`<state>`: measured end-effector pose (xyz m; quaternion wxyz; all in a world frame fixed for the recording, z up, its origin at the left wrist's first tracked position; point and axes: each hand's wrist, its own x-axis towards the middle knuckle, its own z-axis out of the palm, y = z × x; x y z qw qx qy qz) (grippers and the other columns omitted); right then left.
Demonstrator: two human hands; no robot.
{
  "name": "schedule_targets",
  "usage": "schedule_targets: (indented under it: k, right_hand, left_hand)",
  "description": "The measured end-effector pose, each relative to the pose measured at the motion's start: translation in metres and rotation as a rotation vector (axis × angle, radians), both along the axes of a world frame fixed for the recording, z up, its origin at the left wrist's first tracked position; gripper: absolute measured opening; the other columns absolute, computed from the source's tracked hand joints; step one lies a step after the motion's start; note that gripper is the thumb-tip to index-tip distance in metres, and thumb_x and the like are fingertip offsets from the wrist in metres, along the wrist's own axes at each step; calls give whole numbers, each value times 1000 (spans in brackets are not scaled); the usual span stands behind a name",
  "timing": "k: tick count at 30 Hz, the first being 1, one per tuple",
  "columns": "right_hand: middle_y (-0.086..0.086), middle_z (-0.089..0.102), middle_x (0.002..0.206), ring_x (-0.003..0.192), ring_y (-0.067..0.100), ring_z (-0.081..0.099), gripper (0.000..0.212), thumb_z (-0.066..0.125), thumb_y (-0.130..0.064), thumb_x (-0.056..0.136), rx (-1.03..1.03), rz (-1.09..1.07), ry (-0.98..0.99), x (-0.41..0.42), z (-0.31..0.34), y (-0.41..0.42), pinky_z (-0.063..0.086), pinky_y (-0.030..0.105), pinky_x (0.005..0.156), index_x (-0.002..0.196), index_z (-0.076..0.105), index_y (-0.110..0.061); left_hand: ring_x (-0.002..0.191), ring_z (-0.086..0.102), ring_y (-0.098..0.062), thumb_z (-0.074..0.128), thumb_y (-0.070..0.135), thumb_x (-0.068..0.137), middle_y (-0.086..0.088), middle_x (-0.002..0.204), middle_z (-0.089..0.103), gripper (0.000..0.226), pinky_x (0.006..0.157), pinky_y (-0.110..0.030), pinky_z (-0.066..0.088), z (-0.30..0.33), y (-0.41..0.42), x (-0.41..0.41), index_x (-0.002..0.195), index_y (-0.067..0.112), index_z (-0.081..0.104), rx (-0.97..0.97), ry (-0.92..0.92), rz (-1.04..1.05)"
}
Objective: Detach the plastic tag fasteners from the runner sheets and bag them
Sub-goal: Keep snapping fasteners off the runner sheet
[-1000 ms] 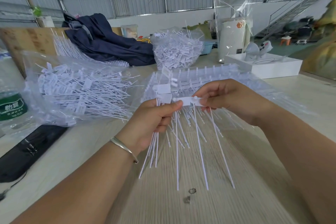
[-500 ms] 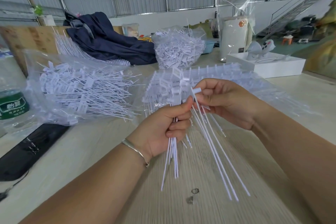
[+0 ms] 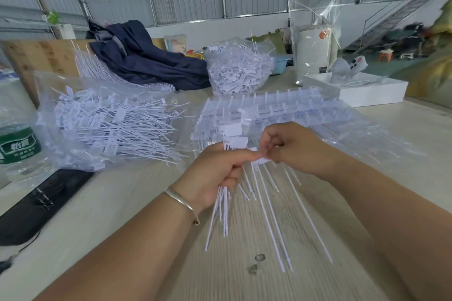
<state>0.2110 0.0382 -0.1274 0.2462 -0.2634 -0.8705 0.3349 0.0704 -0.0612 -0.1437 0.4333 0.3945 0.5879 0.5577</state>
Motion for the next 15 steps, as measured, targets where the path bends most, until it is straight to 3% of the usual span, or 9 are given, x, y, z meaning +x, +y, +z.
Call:
schedule_targets:
  k: [4, 8, 12, 15]
  right_hand:
    - [0, 59, 62, 56, 8, 52, 18, 60, 3, 88, -121, -13, 107, 7, 7, 2, 41, 15, 55, 77, 64, -10]
    - [-1, 58, 62, 59, 12, 52, 14, 60, 1, 90, -322, 85, 279, 11, 10, 5, 40, 23, 62, 81, 64, -8]
    - [9, 58, 69, 61, 13, 50, 6, 62, -3, 90, -365, 171, 265, 7, 8, 2, 37, 25, 61, 88, 66, -7]
    - [10, 58, 73, 63, 14, 48, 11, 63, -7, 91, -363, 154, 244, 8, 9, 5, 34, 26, 61, 84, 68, -14]
  left_hand:
    - [38, 28, -5, 75, 10, 80, 5, 57, 47, 13, 33, -15, 19, -2, 0, -8, 76, 15, 63, 4, -60, 118]
    - [40, 32, -2, 75, 19, 73, 4, 70, 64, 15, 32, -12, 19, 2, -3, -11, 83, 13, 66, 70, -184, 5]
    - [39, 30, -1, 77, 26, 67, 3, 69, 60, 24, 30, -12, 20, 4, -5, -9, 82, 12, 65, 96, -222, -147]
    - [39, 25, -2, 78, 29, 65, 4, 62, 47, 22, 31, -13, 19, 7, -5, -8, 75, 17, 63, 88, -156, -164]
